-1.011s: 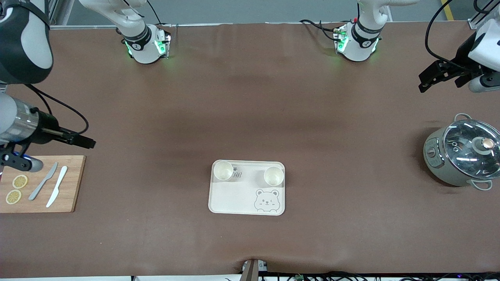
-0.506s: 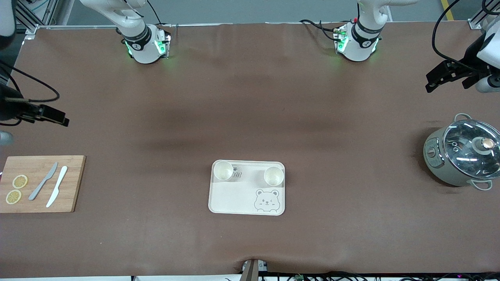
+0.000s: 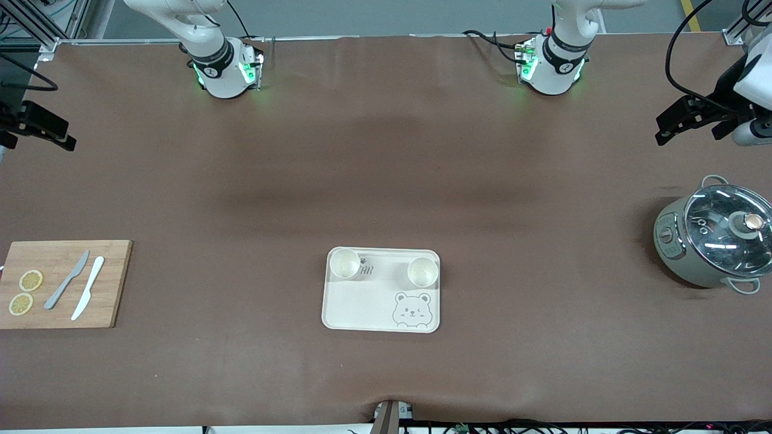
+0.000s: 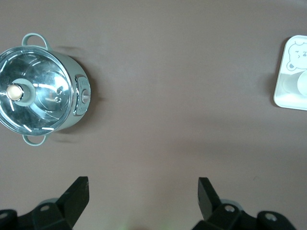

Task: Place white IKEA cup upright on tray with both arms

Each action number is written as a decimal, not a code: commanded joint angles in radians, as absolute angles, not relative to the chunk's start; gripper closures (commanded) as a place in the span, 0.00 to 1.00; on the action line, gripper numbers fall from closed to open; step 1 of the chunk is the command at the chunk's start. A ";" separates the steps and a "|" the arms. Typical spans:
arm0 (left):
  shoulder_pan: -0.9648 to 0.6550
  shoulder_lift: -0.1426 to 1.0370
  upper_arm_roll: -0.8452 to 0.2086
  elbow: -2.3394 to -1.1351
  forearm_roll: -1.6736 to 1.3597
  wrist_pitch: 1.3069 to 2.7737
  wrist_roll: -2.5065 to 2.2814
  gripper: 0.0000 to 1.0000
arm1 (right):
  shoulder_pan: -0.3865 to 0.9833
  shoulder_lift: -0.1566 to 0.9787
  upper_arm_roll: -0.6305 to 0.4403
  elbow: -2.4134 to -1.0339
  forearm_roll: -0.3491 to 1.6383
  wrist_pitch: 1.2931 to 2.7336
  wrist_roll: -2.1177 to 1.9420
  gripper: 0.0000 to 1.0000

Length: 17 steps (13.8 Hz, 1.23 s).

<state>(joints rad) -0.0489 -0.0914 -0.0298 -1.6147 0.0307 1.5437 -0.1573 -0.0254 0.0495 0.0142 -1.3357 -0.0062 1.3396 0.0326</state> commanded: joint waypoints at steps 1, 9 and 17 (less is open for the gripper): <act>-0.049 -0.068 -0.029 -1.569 0.037 1.540 -0.141 0.00 | -0.037 -0.003 0.028 -1.416 -0.023 1.345 0.021 0.00; -0.058 -0.058 -0.035 -1.572 0.035 1.525 -0.144 0.00 | -0.035 -0.063 0.028 -1.496 -0.011 1.355 -0.012 0.00; -0.060 -0.058 -0.038 -1.574 0.035 1.508 -0.144 0.00 | -0.034 -0.058 0.028 -1.496 -0.012 1.358 -0.035 0.00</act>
